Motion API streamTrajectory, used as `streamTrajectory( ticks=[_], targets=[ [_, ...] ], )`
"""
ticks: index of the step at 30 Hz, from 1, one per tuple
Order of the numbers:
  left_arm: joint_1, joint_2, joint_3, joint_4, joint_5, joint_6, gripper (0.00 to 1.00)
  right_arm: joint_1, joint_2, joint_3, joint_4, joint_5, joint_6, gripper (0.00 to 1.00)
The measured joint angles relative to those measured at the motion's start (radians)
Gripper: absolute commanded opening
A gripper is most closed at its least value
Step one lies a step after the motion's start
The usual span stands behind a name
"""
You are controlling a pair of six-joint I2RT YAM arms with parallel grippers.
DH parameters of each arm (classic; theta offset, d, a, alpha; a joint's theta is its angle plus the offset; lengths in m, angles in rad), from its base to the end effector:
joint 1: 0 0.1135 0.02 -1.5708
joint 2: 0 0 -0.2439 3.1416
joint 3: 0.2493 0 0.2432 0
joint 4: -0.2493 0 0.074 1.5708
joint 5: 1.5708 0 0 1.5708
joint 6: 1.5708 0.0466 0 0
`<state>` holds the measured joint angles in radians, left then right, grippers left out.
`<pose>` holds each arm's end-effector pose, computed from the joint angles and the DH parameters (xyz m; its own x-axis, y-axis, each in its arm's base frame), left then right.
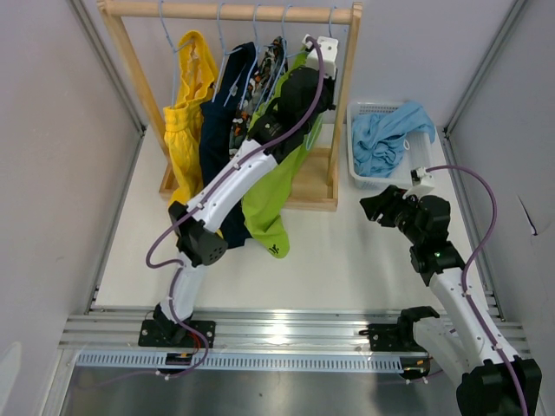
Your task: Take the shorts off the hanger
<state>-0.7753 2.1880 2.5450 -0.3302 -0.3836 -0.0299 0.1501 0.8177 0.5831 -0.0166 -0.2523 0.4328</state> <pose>0.3537 -0.3222 0.4541 0.0077 -0.0464 -0.9989 0.3823 0.9232 -0.0399 0.2076 0.0432 0.2654 -0.3841 0.3527 -0.8533 -0.2454 0.8519 0.4626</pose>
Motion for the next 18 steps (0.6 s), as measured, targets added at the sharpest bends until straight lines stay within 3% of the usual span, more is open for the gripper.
streamTrajectory(
  ticks=[7, 10, 11, 18],
  targets=[
    [0.0, -0.224, -0.273, -0.077, 0.063, -0.071, 0.5, 0.001, -0.005, 0.0, -0.003, 0.0, 0.001, 0.59],
    [-0.001, -0.364, -0.35, -0.135, 0.09, -0.088, 0.92, 0.005, -0.022, 0.0, -0.017, 0.001, 0.002, 0.59],
    [-0.001, -0.409, -0.364, -0.155, 0.098, -0.091, 0.99, 0.007, -0.027, 0.0, -0.021, 0.001, 0.003, 0.59],
    [-0.001, -0.663, -0.366, -0.251, 0.127, -0.124, 0.99, 0.034, -0.043, 0.0, -0.039, 0.013, 0.023, 0.59]
  ],
)
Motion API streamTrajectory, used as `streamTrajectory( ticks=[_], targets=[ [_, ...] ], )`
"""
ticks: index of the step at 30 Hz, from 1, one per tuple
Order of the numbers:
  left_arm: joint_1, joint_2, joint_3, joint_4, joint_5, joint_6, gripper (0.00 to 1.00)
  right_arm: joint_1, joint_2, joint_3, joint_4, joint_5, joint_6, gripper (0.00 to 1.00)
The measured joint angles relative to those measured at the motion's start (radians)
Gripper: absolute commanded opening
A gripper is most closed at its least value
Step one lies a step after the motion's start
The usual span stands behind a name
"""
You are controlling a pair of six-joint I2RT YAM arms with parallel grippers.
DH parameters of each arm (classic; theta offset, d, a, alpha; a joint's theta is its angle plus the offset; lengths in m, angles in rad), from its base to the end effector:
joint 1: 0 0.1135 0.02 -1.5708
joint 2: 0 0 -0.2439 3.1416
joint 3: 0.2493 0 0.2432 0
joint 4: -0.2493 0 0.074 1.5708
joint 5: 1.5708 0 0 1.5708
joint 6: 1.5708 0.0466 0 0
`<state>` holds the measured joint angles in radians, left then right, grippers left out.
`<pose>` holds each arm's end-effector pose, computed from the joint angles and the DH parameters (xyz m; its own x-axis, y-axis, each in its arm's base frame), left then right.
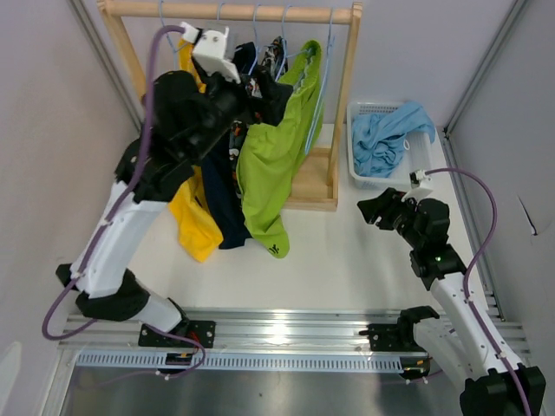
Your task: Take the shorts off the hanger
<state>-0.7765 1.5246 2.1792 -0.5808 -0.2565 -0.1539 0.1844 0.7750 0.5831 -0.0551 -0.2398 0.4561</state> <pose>0.2065 -0.1863 0.5570 -0.0243 -0.1840 -0.9826 0.4996 0.8492 -0.1714 0.1987 0.0483 0.2690 -0.3939 0.3618 -0.8450 -0.2573 0.8391 0.4792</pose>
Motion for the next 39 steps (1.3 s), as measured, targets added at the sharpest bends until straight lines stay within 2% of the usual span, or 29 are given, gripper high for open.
streamTrajectory(
  ticks=[5, 8, 14, 18, 21, 24, 27, 29, 31, 33, 34, 36, 39],
  targets=[
    [-0.001, -0.136, -0.043, -0.024, 0.133, -0.051, 0.99, 0.039, -0.012, 0.0, -0.008, 0.021, 0.008, 0.58],
    [0.031, -0.239, -0.148, 0.034, 0.334, -0.032, 0.99, 0.064, -0.025, 0.0, -0.011, 0.034, 0.011, 0.58],
    [0.085, -0.465, -0.568, 0.385, 0.746, -0.078, 0.99, 0.117, -0.061, 0.0, -0.018, 0.069, 0.023, 0.58],
    [0.165, -0.456, -0.665, 0.605, 0.948, -0.192, 0.99, 0.146, -0.08, 0.0, -0.031, 0.095, 0.032, 0.58],
    [0.216, -0.391, -0.736, 0.873, 1.11, -0.37, 0.99, 0.157, -0.093, 0.0, -0.042, 0.108, 0.041, 0.58],
    [0.245, -0.237, -0.741, 1.287, 1.239, -0.705, 0.99, 0.164, -0.103, 0.0, -0.044, 0.121, 0.047, 0.58],
    [0.276, -0.004, -0.595, 1.58, 1.298, -1.091, 0.99, 0.167, -0.107, 0.0, -0.045, 0.13, 0.05, 0.58],
    [0.298, 0.131, -0.465, 1.656, 1.324, -1.239, 0.99, 0.169, -0.108, 0.0, -0.045, 0.136, 0.05, 0.58],
    [0.319, 0.154, -0.467, 1.621, 1.339, -1.221, 0.99, 0.171, -0.109, 0.0, -0.047, 0.145, 0.049, 0.59],
    [0.331, 0.109, -0.463, 1.362, 1.31, -1.049, 0.99, 0.172, -0.111, 0.0, -0.051, 0.153, 0.049, 0.59],
    [0.327, 0.084, -0.431, 1.183, 1.249, -0.901, 0.99, 0.172, -0.111, 0.0, -0.053, 0.157, 0.049, 0.59],
    [0.291, 0.071, -0.241, 0.798, 1.061, -0.607, 0.99, 0.173, -0.111, 0.0, -0.052, 0.164, 0.049, 0.59],
    [0.22, 0.032, -0.024, 0.451, 0.764, -0.3, 0.99, 0.174, -0.11, -0.002, -0.05, 0.168, 0.048, 0.59]
  ],
)
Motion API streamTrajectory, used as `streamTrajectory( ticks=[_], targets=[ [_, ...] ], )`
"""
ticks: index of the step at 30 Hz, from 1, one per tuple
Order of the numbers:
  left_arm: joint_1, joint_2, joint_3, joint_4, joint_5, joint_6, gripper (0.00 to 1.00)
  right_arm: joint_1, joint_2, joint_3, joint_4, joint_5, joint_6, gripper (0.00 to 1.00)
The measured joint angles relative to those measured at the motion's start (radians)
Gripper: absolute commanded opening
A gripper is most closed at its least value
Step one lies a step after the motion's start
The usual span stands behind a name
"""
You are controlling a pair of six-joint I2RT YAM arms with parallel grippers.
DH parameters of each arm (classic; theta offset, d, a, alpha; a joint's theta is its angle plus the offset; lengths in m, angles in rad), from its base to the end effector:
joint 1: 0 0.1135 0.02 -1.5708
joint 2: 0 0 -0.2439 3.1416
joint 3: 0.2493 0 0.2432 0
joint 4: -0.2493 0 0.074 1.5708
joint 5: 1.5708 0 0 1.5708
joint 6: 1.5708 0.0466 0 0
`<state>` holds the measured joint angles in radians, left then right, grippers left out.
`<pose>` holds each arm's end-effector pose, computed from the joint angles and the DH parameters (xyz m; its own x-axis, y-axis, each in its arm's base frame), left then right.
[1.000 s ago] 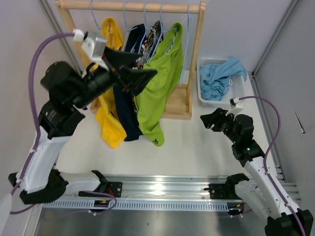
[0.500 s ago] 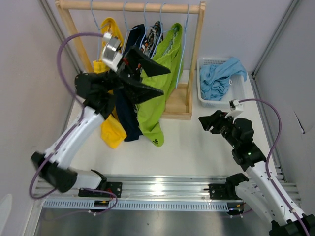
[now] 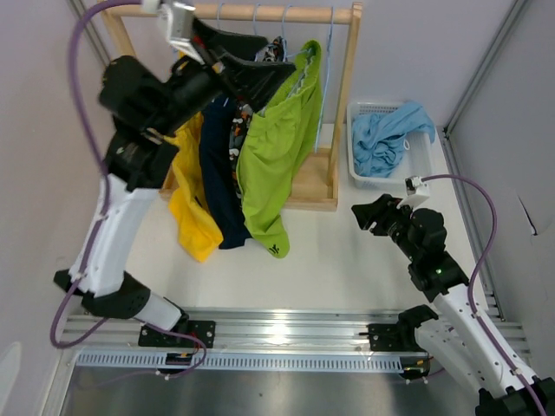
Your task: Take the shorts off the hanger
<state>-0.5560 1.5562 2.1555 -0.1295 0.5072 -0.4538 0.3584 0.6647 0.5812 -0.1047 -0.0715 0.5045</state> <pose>0.2255 -0.1667 0.5918 -0.0179 -0.4400 -0.8978 0.9139 0.3571 -0.1932 0.1732 0.0684 0.2815 -0.3543 0.3822 -0.8535 -0.2791 0.8279 0.4865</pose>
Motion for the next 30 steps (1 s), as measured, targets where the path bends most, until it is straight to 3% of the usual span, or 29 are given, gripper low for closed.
streamTrajectory(
  ticks=[3, 5, 8, 12, 19, 26, 29, 30],
  targets=[
    [-0.009, -0.096, 0.014, -0.157, -0.158, 0.19, 0.99, 0.0, 0.011, -0.006, 0.01, 0.0, 0.0, 0.59],
    [-0.008, -0.106, 0.066, -0.259, -0.272, 0.256, 0.85, 0.0, 0.023, -0.011, 0.012, 0.0, 0.0, 0.58],
    [-0.014, -0.012, 0.234, -0.384, -0.466, 0.34, 0.75, 0.001, 0.038, -0.013, 0.013, 0.0, 0.0, 0.59],
    [-0.014, 0.072, 0.208, -0.459, -0.613, 0.394, 0.69, 0.001, 0.045, -0.019, 0.02, 0.0, -0.001, 0.59],
    [-0.024, 0.28, 0.164, -0.602, -0.693, 0.428, 0.68, 0.001, 0.04, -0.025, 0.019, 0.008, -0.008, 0.59],
    [-0.026, 0.298, 0.166, -0.612, -0.737, 0.432, 0.66, 0.001, 0.022, -0.044, 0.011, 0.015, -0.009, 0.59],
    [-0.026, 0.298, 0.165, -0.614, -0.747, 0.434, 0.6, 0.001, 0.022, -0.045, 0.01, 0.015, -0.009, 0.59],
    [-0.026, 0.298, 0.165, -0.613, -0.749, 0.435, 0.52, 0.001, 0.022, -0.047, 0.011, 0.016, -0.009, 0.59]
  ],
)
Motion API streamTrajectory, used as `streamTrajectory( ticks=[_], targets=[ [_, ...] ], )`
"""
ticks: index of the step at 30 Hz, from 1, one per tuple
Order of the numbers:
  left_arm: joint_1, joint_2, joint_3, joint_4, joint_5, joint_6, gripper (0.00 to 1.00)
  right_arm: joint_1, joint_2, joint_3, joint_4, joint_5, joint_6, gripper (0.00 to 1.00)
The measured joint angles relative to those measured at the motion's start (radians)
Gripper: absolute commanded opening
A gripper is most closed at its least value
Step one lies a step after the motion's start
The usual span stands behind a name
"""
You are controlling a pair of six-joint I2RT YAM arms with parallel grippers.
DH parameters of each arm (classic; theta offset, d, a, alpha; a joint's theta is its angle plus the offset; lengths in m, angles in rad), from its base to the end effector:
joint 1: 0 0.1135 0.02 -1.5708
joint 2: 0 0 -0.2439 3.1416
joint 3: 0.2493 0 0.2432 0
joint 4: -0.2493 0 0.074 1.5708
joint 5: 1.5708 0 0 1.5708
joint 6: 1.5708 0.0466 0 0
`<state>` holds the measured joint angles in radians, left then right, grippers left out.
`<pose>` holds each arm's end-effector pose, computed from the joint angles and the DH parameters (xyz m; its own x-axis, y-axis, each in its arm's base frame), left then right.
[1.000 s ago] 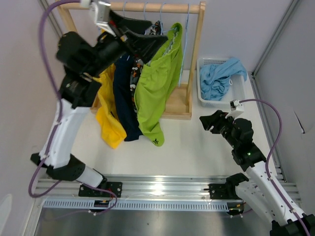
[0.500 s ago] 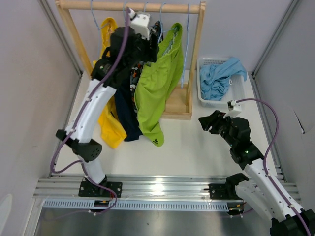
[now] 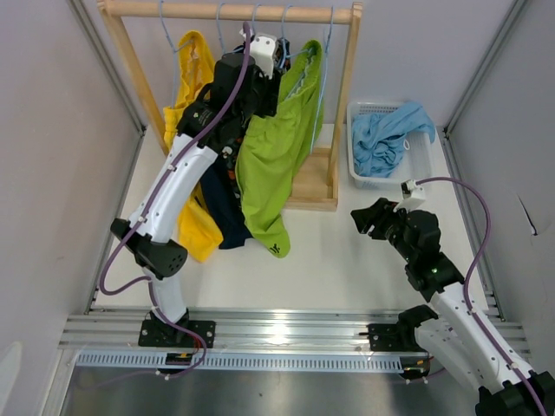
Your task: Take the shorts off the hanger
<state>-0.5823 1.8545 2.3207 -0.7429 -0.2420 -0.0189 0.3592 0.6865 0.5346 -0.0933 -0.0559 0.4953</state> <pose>0.3290 -0.2032 0.4746 -0.2346 0.1325 -0.9630 0.3370 0.9403 0.0473 0.1773 0.0693 0.2625 -0.3909 0.3601 -0.8471 -0.2454 0.8462 0.4730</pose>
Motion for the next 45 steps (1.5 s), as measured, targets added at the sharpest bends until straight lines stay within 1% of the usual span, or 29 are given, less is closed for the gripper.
streamTrajectory(
  ticks=[1, 2, 4, 5, 6, 17, 23, 27, 31, 35, 36, 39, 42, 45],
  targets=[
    [0.0, 0.0, 0.0, 0.001, -0.002, -0.001, 0.45, 0.0, 0.0, -0.003, 0.001, 0.0, 0.0, 0.59],
    [0.0, 0.0, 0.0, 0.002, -0.003, 0.001, 0.29, 0.0, 0.0, -0.006, 0.0, 0.001, 0.0, 0.59],
    [0.0, 0.002, 0.0, 0.002, -0.002, 0.002, 0.16, 0.0, 0.0, -0.013, 0.0, 0.005, -0.002, 0.59],
    [0.0, 0.003, 0.0, 0.003, -0.004, 0.006, 0.05, 0.0, 0.0, -0.014, -0.001, 0.006, -0.003, 0.59],
    [0.0, 0.005, 0.0, 0.005, -0.004, 0.004, 0.0, 0.0, 0.0, -0.014, -0.002, 0.007, -0.003, 0.59],
    [-0.003, 0.011, 0.008, 0.002, 0.027, 0.001, 0.0, 0.0, 0.0, -0.018, -0.002, 0.014, -0.007, 0.58],
    [-0.003, -0.003, 0.085, -0.056, 0.067, 0.001, 0.0, 0.0, 0.0, -0.018, -0.001, 0.014, -0.007, 0.58],
    [-0.003, -0.072, 0.097, -0.082, 0.09, 0.002, 0.0, 0.0, 0.0, -0.018, -0.001, 0.014, -0.008, 0.59],
    [-0.003, -0.176, 0.093, -0.093, 0.096, 0.002, 0.0, 0.0, 0.001, -0.013, -0.006, 0.015, -0.017, 0.59],
    [-0.003, -0.264, 0.086, -0.129, 0.096, 0.002, 0.0, 0.0, 0.011, 0.021, -0.014, 0.017, -0.026, 0.59],
    [-0.003, -0.283, 0.072, -0.143, 0.097, 0.002, 0.0, 0.0, 0.011, 0.029, -0.015, 0.017, -0.028, 0.59],
    [-0.003, -0.374, -0.05, -0.166, 0.104, 0.001, 0.0, 0.0, 0.013, 0.059, -0.018, 0.015, -0.037, 0.58],
    [-0.008, -0.518, -0.291, -0.158, 0.128, -0.002, 0.0, 0.0, 0.013, 0.087, -0.021, -0.003, -0.053, 0.59],
    [-0.012, -0.641, -0.483, -0.203, 0.172, -0.008, 0.0, 0.0, 0.013, 0.106, -0.022, -0.034, -0.064, 0.59]
  ],
)
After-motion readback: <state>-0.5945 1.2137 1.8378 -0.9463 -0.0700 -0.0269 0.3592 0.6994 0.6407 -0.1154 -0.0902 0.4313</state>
